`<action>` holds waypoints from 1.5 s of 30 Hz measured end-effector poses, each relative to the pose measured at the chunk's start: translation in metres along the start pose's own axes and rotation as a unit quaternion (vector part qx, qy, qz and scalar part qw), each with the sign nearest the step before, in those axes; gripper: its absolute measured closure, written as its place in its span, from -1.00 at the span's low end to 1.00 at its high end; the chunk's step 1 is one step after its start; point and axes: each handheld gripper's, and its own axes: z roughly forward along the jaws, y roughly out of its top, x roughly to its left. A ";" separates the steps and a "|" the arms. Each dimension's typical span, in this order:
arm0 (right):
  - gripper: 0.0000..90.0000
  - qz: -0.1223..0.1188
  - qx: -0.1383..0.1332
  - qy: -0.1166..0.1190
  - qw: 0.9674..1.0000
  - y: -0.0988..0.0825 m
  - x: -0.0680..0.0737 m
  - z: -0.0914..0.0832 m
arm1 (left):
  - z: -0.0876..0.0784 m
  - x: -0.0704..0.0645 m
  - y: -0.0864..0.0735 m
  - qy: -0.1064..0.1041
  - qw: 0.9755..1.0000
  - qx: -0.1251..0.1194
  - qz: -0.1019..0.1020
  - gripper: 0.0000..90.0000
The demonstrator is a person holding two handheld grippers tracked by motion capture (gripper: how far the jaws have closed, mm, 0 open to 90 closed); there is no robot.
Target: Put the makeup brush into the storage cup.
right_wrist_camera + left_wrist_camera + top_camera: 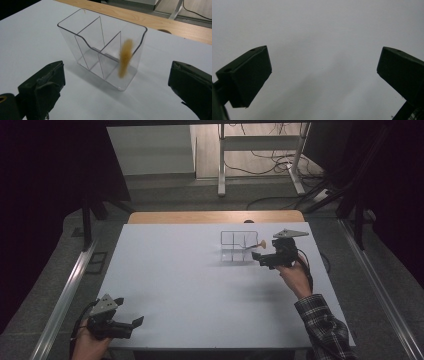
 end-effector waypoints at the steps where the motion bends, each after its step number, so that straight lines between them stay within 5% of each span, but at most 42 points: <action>1: -0.98 0.001 0.001 -0.001 1.000 -0.001 0.000 0.000 | 0.000 0.000 0.000 0.000 1.000 0.000 0.000 -1.00; 22: -0.98 -0.001 0.019 0.000 1.000 -0.015 0.000 -0.005 | 0.000 -0.001 0.000 -0.001 1.000 -0.002 0.006 -0.99; 45: -0.98 -0.013 0.037 0.007 0.999 -0.027 0.009 -0.013 | -0.002 -0.001 0.001 -0.024 1.000 -0.018 -0.005 -0.99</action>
